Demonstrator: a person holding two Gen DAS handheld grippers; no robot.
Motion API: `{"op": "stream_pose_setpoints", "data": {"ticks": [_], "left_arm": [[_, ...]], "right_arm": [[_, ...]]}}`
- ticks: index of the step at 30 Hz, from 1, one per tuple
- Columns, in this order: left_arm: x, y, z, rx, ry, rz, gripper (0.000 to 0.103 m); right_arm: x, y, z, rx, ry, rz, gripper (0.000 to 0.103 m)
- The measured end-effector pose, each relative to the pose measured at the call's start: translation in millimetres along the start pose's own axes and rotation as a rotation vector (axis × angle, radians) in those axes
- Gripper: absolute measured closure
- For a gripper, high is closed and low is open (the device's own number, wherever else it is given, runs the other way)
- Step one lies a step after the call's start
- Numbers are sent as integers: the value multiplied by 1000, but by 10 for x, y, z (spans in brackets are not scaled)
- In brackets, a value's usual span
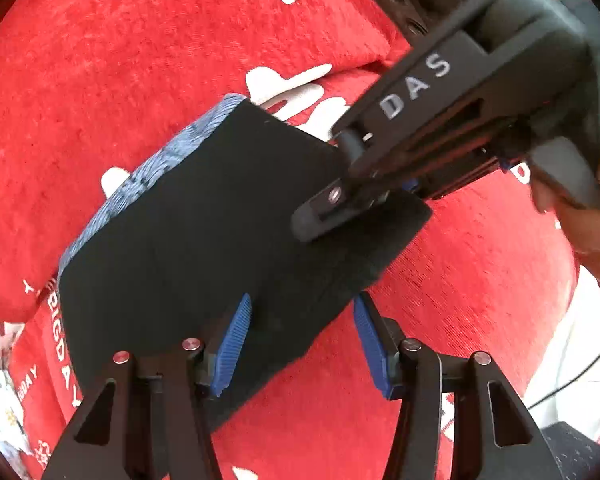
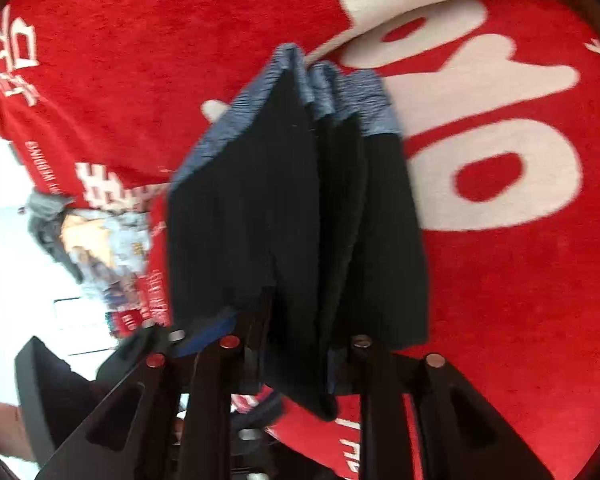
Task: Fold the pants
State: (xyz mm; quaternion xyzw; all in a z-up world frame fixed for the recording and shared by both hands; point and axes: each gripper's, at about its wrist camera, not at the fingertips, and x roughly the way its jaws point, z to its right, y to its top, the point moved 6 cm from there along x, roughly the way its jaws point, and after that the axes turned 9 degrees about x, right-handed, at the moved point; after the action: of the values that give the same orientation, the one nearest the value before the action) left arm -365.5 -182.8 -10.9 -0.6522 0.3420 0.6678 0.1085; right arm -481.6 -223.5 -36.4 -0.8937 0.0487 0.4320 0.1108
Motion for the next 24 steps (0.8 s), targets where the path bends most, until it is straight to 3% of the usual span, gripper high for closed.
{"op": "stream_pose_setpoints", "data": {"ticks": [2,4,6,8,10,12,15,17,20,24], "left_arm": [[-123,-73,-94,-57,-45,1,48],[-202,-132,-276,-110,-43,-7,48],[-256,-192,-591,-183,6,-12,48],[-272,-320,-954,-285,46,-20,48],[-223,-376,-1312,-349,96,-33,48],[-122,-442,-1704,-400,159,-42,48],[41,-614,-2070,-500,165,-74,48],[178,-718,-2127,-532,146,-102,48],[292,-750,-2048,-517,130,-99,48],[281,-766,-2050,-532,136,-99,48]], "right_arm": [[-102,-12,33,10,-24,7,69],[-211,-11,58,9,-95,26,68],[-352,9,46,-15,-170,62,66],[-455,52,-21,-43,-187,93,66],[-505,142,-181,-91,-183,116,73],[-440,232,-342,-132,-175,105,81],[-192,352,-511,-186,-202,80,81],[-31,358,-510,-202,-238,58,81],[204,274,-347,-268,-376,28,85],[179,234,-316,-253,-382,42,90]]}}
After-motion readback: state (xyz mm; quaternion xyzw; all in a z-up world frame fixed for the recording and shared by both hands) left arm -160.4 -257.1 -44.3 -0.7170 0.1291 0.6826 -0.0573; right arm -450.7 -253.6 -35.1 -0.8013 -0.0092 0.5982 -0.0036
